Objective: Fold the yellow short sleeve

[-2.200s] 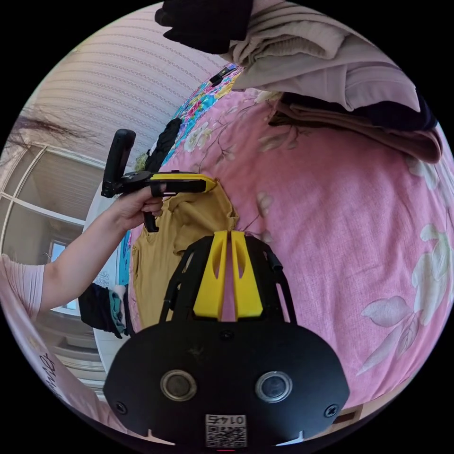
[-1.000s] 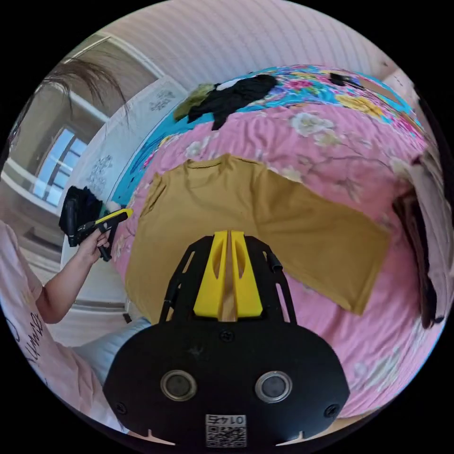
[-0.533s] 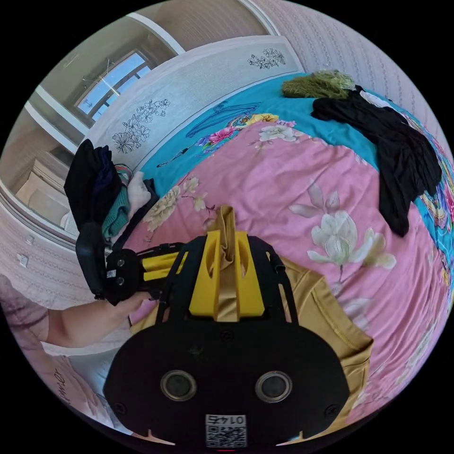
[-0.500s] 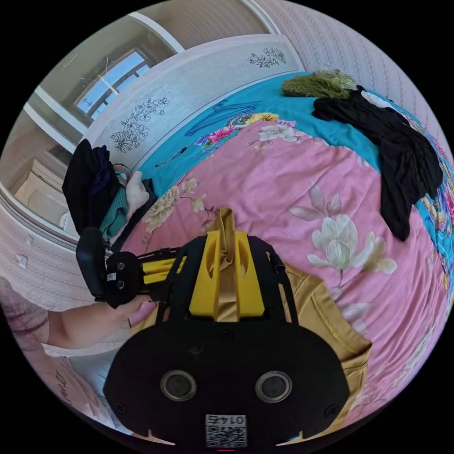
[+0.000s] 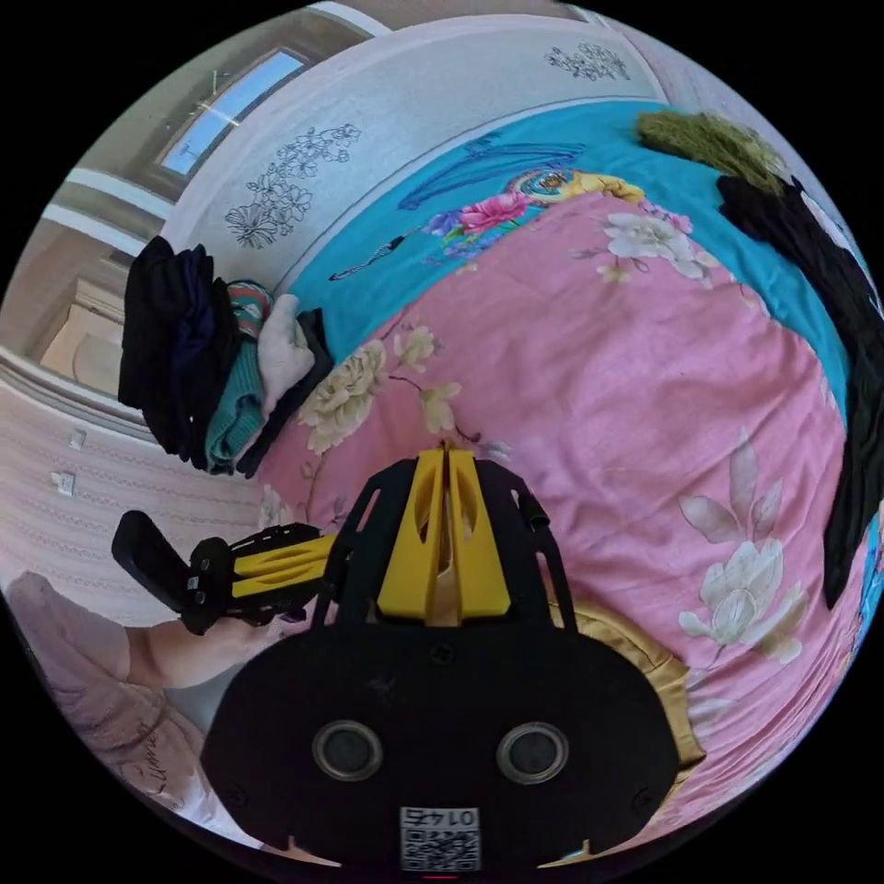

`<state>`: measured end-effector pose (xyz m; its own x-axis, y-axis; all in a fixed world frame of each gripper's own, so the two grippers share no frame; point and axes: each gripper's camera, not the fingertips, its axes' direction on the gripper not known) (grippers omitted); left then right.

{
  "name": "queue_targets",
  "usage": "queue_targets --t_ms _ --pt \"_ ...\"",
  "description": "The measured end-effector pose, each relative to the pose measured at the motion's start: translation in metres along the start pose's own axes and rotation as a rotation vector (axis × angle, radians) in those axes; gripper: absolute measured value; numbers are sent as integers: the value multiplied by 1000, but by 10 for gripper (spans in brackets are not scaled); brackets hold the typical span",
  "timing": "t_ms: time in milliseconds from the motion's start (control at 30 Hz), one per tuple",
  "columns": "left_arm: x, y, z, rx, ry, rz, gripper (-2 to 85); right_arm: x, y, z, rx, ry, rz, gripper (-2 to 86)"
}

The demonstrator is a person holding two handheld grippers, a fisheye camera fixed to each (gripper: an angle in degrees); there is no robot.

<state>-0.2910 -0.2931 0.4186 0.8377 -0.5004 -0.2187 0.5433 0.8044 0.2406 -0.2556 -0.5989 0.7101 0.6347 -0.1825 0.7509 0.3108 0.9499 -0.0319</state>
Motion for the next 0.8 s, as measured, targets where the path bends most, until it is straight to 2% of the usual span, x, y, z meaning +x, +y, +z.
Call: queue_targets --t_ms 133,267,400,567,700,800 --pt "-46 0 -55 45 -24 -185 -10 -32 -26 57 -35 -86 -109 3" --pt "-92 6 -75 -13 -26 -358 -10 -43 -36 129 -124 -94 -126 9" --pt "-132 14 -94 -35 58 -554 -10 -43 -36 190 -168 -112 -106 38" --pt "-144 14 -139 9 12 -581 -8 -37 -23 190 -63 -137 -134 57" --pt "-131 -5 -154 20 1 -478 9 -30 -13 194 -52 3 -141 59" --pt "-116 -38 -144 16 -9 -371 61 -28 -18 203 -104 -59 -171 75"
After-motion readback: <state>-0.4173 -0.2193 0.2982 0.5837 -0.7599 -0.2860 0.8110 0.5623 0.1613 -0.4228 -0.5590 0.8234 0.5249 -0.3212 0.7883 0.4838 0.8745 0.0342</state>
